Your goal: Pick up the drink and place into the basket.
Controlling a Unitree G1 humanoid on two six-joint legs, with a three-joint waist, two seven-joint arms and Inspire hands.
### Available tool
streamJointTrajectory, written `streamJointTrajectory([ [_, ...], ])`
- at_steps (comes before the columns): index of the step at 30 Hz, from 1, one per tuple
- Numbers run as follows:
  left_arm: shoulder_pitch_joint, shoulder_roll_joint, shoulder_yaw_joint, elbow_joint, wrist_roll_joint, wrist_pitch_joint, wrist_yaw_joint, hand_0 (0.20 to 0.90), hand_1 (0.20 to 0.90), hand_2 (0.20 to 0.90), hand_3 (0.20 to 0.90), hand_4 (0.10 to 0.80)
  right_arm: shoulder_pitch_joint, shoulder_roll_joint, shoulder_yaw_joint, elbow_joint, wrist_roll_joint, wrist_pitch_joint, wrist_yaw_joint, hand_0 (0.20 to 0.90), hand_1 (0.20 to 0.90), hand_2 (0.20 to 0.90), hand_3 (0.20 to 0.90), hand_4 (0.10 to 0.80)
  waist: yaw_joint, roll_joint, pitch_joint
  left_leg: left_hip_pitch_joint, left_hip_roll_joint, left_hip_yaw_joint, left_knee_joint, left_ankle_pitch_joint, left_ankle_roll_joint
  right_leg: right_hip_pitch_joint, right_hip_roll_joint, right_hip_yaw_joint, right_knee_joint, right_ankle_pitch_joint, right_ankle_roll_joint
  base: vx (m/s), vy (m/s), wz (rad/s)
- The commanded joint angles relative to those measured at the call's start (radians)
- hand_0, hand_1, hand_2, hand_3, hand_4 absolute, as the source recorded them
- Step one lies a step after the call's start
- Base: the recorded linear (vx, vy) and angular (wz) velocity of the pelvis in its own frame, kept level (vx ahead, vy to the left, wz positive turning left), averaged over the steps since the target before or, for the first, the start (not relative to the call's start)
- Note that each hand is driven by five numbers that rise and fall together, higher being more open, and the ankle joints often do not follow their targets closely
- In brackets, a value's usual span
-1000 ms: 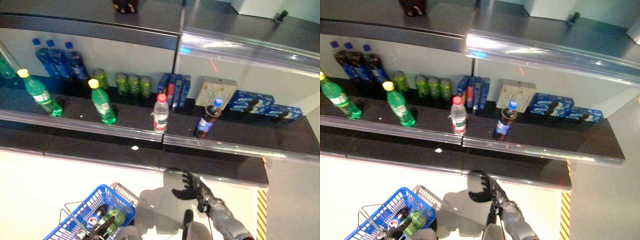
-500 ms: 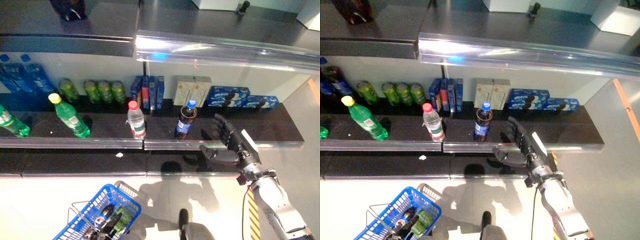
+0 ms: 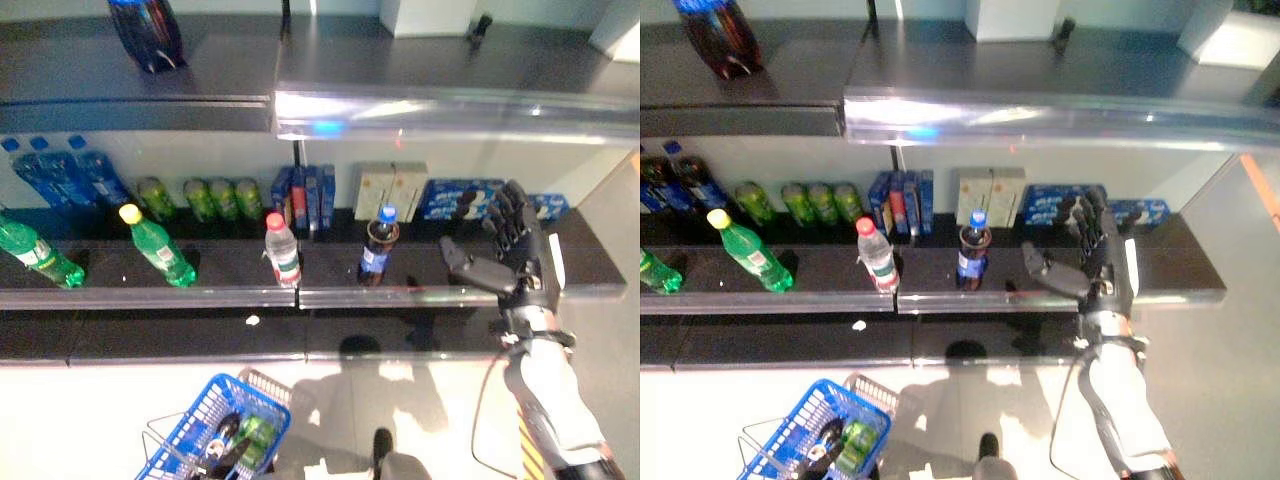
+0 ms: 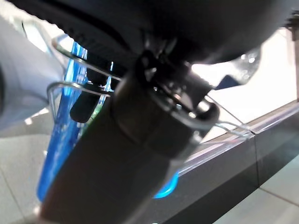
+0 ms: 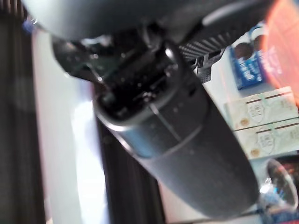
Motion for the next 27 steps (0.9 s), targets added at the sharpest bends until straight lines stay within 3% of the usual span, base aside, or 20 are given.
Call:
streamJointTrajectory([
  [1, -0.004, 0.075, -0.016, -0.063, -0.068, -0.115, 0.008, 0.300, 0.300, 0.300, 0.200, 0.100, -0.170, 0.009, -0.047, -0.093, -0.080, -0.105, -0.121, 0.900, 0.900, 0.900, 0.900, 0.800, 0.029, -0.005, 0.114, -0.054, 0.009, -0.044, 0.149, -0.055, 0.033, -0.052, -0.038, 0.012, 0.136, -0.067, -0.013, -0.218, 0.006, 0.13],
  [12, -0.071, 0.073, -0.079, -0.126, -0.117, -0.133, 0.021, 0.300, 0.300, 0.300, 0.200, 0.100, -0.320, 0.021, 0.023, -0.032, -0.137, -0.076, -0.171, 0.900, 0.900, 0.900, 0.900, 0.800, 0.041, 0.016, 0.237, -0.201, -0.032, -0.082, 0.225, -0.045, 0.053, -0.160, -0.041, 0.016, 0.181, -0.055, -0.031, -0.109, 0.002, 0.02],
  [27, -0.099, 0.076, -0.094, -0.160, -0.134, -0.132, 0.020, 0.300, 0.300, 0.300, 0.200, 0.100, -0.415, 0.032, 0.076, -0.006, -0.134, -0.010, -0.127, 0.900, 0.900, 0.900, 0.900, 0.800, 0.069, 0.025, 0.292, -0.260, -0.038, -0.103, 0.245, -0.020, 0.050, -0.173, -0.031, 0.001, 0.173, -0.052, -0.040, -0.029, -0.002, -0.01],
])
